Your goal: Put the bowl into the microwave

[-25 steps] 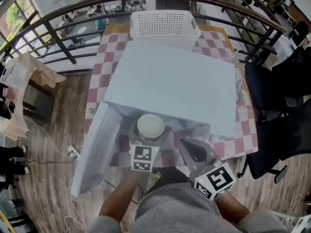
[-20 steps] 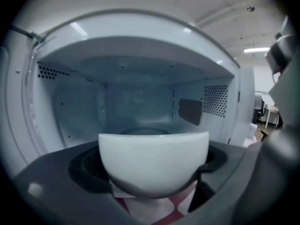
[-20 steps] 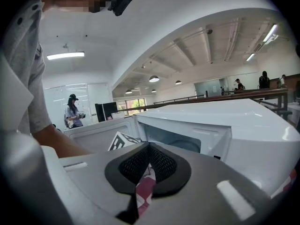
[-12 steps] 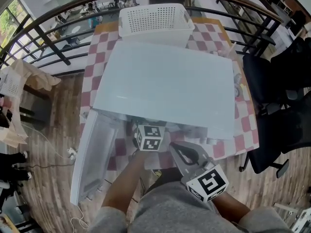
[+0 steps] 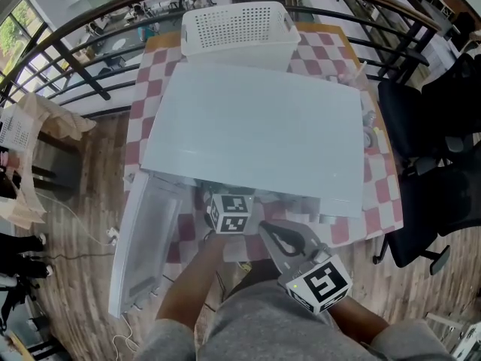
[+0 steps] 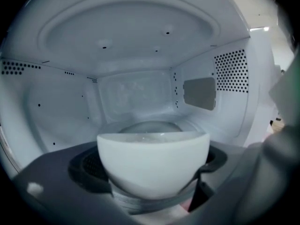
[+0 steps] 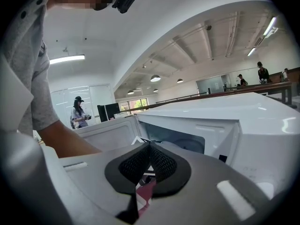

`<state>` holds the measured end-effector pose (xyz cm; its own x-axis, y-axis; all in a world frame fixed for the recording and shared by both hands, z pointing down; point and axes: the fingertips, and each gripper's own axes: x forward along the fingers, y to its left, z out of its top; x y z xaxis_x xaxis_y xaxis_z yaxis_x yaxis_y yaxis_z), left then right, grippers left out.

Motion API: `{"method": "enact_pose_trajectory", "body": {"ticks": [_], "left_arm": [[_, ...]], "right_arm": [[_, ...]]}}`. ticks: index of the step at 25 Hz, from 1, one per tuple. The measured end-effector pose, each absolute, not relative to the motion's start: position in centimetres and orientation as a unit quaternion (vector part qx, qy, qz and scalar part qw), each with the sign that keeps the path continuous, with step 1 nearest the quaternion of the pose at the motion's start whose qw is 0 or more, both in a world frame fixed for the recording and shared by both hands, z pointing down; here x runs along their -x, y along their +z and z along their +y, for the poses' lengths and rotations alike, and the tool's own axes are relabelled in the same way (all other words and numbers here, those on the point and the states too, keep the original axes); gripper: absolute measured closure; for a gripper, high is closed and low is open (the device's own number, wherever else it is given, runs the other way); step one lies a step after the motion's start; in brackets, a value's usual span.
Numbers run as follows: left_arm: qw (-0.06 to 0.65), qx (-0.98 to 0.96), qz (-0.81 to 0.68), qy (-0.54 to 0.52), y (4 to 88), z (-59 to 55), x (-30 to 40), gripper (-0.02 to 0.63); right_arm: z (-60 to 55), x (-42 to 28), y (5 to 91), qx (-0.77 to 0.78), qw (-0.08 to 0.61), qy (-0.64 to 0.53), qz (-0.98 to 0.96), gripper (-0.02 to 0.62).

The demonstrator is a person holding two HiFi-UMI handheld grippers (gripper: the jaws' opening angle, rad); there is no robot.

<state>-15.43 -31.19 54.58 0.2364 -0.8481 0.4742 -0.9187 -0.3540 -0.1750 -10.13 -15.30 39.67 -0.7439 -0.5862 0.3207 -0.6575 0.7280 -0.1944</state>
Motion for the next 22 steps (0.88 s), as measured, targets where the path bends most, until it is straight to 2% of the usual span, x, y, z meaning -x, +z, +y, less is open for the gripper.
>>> {"method": "enact_pose_trajectory", "body": {"ticks": [6,22], "left_arm": [[0.094,-0.783,-0.565,0.245,54.93,-30.8,15.87,0.083],[0.099,-0.793,-0.548,0.245,55.07,-30.95,15.62,0.083]], "right_arm": [[-14.89,10.3,40.14,-0.334,0.121,0.154,-0.922,0.598],[-15.39,10.83,40.24,-0.339,0.119,0.154,-0.92,0.597]]}}
